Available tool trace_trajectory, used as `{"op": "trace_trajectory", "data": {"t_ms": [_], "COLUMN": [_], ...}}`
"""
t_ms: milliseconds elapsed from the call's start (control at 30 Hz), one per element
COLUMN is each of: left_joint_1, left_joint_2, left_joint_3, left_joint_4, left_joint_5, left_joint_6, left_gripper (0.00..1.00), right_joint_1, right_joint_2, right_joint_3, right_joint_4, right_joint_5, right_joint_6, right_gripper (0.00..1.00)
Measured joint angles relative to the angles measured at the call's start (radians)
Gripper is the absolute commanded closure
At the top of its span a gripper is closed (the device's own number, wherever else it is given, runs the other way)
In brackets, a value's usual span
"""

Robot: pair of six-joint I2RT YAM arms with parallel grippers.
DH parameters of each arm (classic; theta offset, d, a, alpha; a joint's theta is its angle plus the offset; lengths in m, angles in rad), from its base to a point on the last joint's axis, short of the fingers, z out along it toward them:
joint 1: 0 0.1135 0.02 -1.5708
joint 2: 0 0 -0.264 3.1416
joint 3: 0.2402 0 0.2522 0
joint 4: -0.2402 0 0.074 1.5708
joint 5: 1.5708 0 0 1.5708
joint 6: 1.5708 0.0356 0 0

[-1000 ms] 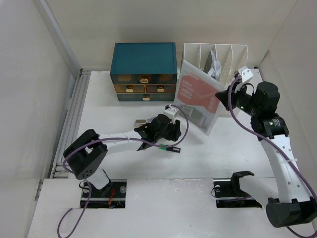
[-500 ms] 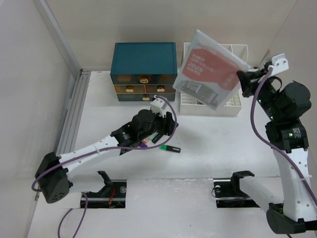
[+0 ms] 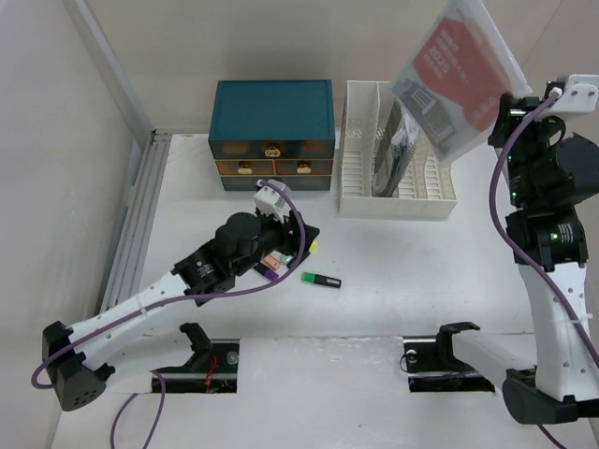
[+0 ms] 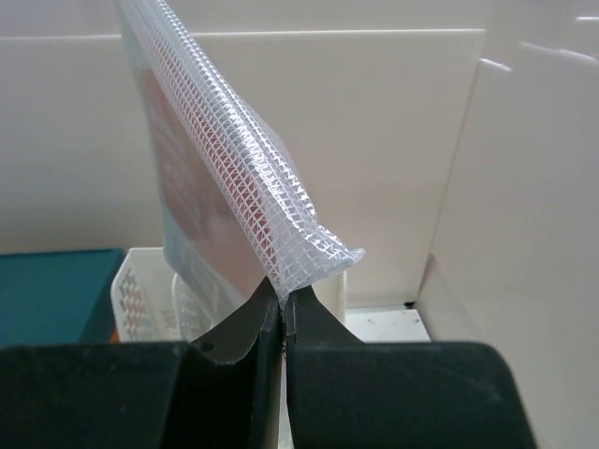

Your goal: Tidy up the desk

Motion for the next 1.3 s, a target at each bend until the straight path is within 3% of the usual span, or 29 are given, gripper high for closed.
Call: {"op": "trace_trajectory", "data": {"t_ms": [633, 1300], "left_joint_1": [0.000, 0.000], "left_joint_2": [0.000, 0.000], "left_joint_3": [-0.006, -0.007], "left_joint_4": [-0.029, -0.029], "left_joint_5": [0.000, 0.007], "left_joint_6": [-0.003, -0.003], "left_gripper": [0.45, 0.45], "right_joint_1": [0.000, 0.023], "right_joint_2": [0.084, 0.156], "right_joint_3": [-0.192, -0.268], "right_joint_4": [0.227, 0.282], "right_joint_5": [0.224, 0.202], "right_joint_6": [-0.074, -0.054], "right_gripper": [1.00, 1.00]}}
